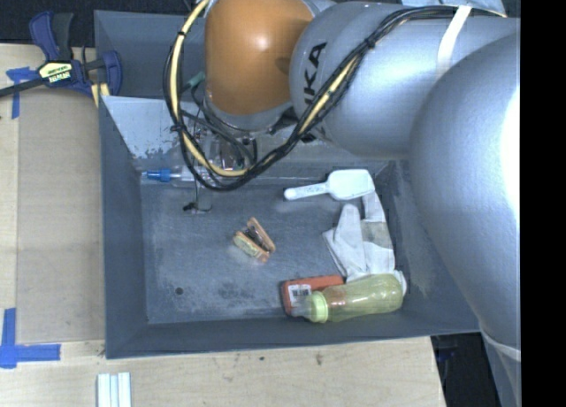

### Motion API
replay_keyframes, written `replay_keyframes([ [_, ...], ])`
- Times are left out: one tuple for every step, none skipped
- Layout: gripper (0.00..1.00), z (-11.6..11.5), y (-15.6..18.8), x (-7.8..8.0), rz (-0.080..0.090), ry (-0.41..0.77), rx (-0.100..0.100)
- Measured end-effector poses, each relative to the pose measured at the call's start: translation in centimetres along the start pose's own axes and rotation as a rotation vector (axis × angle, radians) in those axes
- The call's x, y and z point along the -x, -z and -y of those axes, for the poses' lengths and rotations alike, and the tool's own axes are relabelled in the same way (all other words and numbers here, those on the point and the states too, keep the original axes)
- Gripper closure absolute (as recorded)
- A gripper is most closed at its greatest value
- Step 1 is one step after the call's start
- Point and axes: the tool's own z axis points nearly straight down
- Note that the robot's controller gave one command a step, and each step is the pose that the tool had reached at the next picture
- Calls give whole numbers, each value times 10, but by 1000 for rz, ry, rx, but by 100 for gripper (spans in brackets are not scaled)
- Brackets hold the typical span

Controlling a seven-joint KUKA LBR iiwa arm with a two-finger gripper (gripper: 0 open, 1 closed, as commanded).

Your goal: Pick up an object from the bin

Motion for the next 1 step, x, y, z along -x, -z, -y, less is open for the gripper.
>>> replay_keyframes([
  [0, 1, 6, 2, 8, -3, 2],
])
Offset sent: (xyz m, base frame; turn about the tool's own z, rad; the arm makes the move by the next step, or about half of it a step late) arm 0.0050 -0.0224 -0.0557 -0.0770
